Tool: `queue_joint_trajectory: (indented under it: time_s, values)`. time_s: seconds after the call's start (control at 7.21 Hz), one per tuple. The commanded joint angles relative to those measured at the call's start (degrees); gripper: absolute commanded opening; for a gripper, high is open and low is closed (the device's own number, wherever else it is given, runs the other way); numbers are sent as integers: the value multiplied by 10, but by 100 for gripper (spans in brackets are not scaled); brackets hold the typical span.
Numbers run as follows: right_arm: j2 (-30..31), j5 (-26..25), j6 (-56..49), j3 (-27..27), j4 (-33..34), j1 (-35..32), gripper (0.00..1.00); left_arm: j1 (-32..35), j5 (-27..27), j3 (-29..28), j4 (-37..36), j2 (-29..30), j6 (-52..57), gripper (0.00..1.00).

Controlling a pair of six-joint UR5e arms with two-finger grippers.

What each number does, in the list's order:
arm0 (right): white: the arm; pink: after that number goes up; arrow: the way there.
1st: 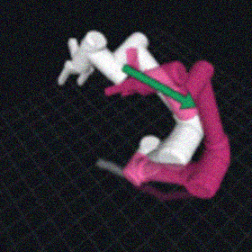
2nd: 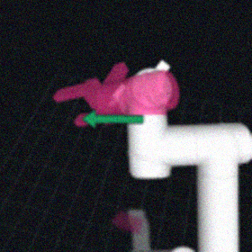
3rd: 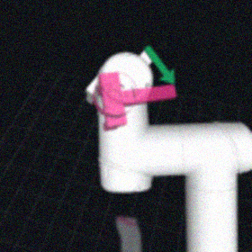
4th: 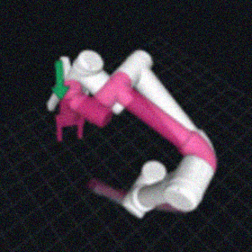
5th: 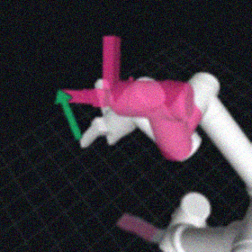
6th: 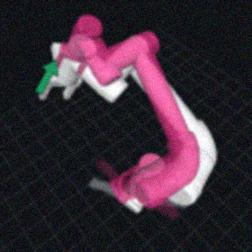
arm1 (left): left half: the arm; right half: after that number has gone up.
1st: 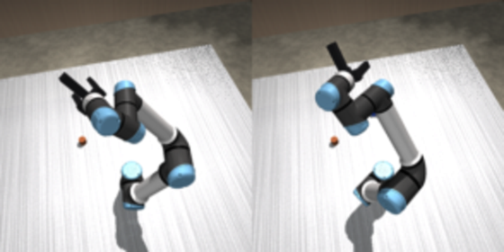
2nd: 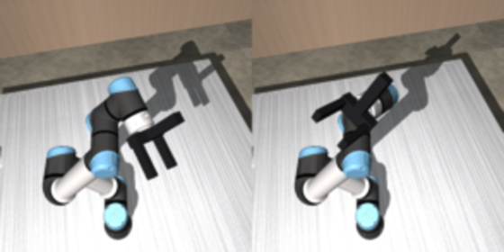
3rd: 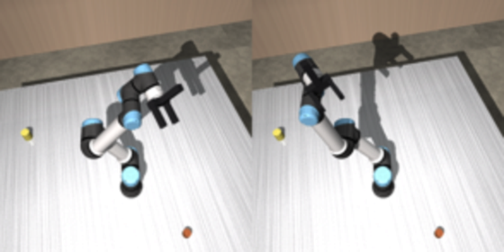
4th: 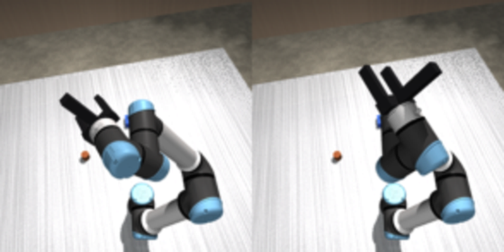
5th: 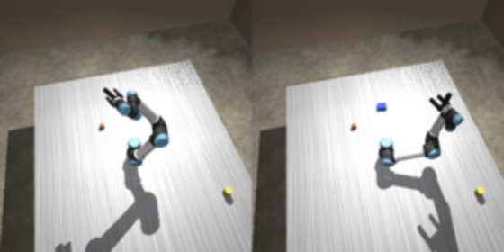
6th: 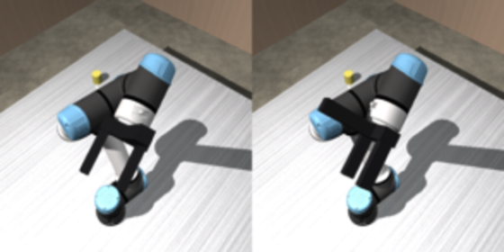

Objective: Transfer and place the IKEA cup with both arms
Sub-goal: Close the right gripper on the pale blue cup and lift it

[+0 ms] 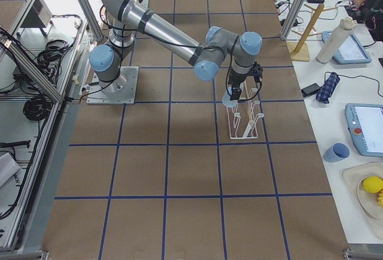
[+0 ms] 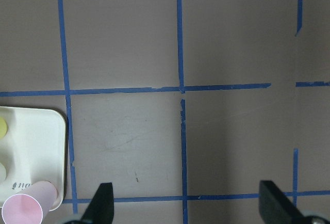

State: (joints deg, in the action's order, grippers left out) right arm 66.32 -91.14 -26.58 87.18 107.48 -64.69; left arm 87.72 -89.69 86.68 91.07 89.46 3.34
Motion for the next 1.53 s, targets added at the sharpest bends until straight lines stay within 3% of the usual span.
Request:
queue_joint_trajectory:
  time_s: [0.0, 0.14, 0.55, 0.97, 1.39]
  values:
    - [-3, 1, 1, -1, 2, 0, 88, 0, 0, 1, -1, 0, 0, 100]
    - [-4, 0, 1, -1, 1, -1, 71, 0, 0, 2, -1, -1, 0, 100]
    - [-3, -1, 0, -8, 0, 0, 49, 0, 1, 2, -1, 0, 0, 100]
    - [18, -1, -1, -29, -14, 0, 49, 0, 2, -1, -1, -1, 0, 100]
    - [90, 4, 2, -40, -100, -7, 49, -1, 2, -2, -2, 0, 0, 100]
